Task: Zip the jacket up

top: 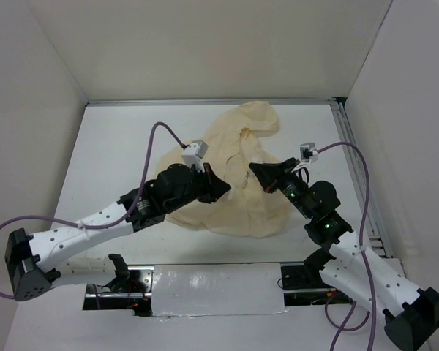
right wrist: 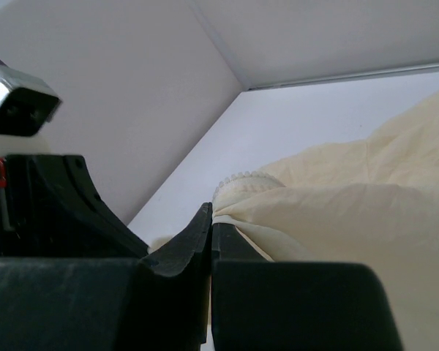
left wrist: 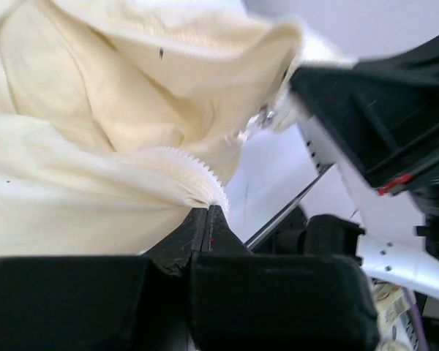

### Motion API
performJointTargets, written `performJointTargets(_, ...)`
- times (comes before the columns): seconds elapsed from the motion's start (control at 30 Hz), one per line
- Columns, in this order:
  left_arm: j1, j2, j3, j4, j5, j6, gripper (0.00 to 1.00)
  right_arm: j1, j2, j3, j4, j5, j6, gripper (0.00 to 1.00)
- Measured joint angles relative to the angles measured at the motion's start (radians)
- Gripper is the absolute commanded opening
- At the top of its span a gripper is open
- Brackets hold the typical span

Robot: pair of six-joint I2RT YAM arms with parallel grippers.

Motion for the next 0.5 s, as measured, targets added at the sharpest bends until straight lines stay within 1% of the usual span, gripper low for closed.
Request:
performJointTargets(0.17,0.006,-0.092,-0.013,0.051,-0.035,0.017,0.0,-0.023,-0.031,-0.001,-0.062,-0.081,0.039,0.0)
performJointTargets(0.27,0.007,-0.09,-0.015,0.11,-0.049,0.056,0.0,-0.045,-0.031,-0.014,-0.06,-0.134,0.084,0.0)
performJointTargets(0.37,0.018,-0.079,-0.035,0.19,-0.051,0.089,0.0,-0.074,-0.031,-0.034,-0.042,-0.185,0.157,0.0)
performJointTargets(0.5,0.044,-0.045,-0.048,0.256,-0.042,0.111,0.0,-0.11,-0.008,-0.04,-0.012,-0.259,0.274,0.0)
